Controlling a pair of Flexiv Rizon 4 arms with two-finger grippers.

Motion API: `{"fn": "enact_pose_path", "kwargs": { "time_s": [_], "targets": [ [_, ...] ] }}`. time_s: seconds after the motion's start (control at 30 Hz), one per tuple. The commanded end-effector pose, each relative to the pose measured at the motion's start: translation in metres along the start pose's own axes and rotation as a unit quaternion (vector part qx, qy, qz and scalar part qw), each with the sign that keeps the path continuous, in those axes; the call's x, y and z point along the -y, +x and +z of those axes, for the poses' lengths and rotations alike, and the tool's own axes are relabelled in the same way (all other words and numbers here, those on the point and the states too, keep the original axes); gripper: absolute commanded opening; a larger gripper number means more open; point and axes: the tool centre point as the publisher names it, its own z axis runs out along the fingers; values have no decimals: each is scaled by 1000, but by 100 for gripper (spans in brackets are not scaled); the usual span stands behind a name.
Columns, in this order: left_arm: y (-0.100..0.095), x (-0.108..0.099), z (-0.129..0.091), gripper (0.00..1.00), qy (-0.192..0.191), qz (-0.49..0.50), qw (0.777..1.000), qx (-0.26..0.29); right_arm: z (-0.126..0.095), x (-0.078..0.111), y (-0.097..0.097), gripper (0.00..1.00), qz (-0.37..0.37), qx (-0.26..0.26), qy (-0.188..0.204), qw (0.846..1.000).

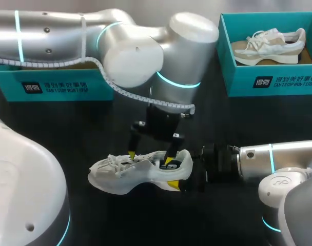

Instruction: Take the shoe out of the shoebox, open the shoe tongue, remove and reinsert the insole, then place the shoe into the shoebox

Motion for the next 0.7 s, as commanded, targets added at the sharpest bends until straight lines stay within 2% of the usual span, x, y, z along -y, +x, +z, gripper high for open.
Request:
{"fn": "enact_pose_path", "kwargs": {
  "time_s": [0.03,0.33,0.7],
  "targets": [
    [7,-1,7,100,-4,-2,1000,18,0,-1,0,0,1,-1,4,1000],
    [8,-3,15,100,-11,-10,999,38,0,-1,0,0,1,-1,4,1000],
    [-2,-4,27,100,-31,-15,997,71,0,-1,0,0,1,-1,4,1000]
  ]
}}
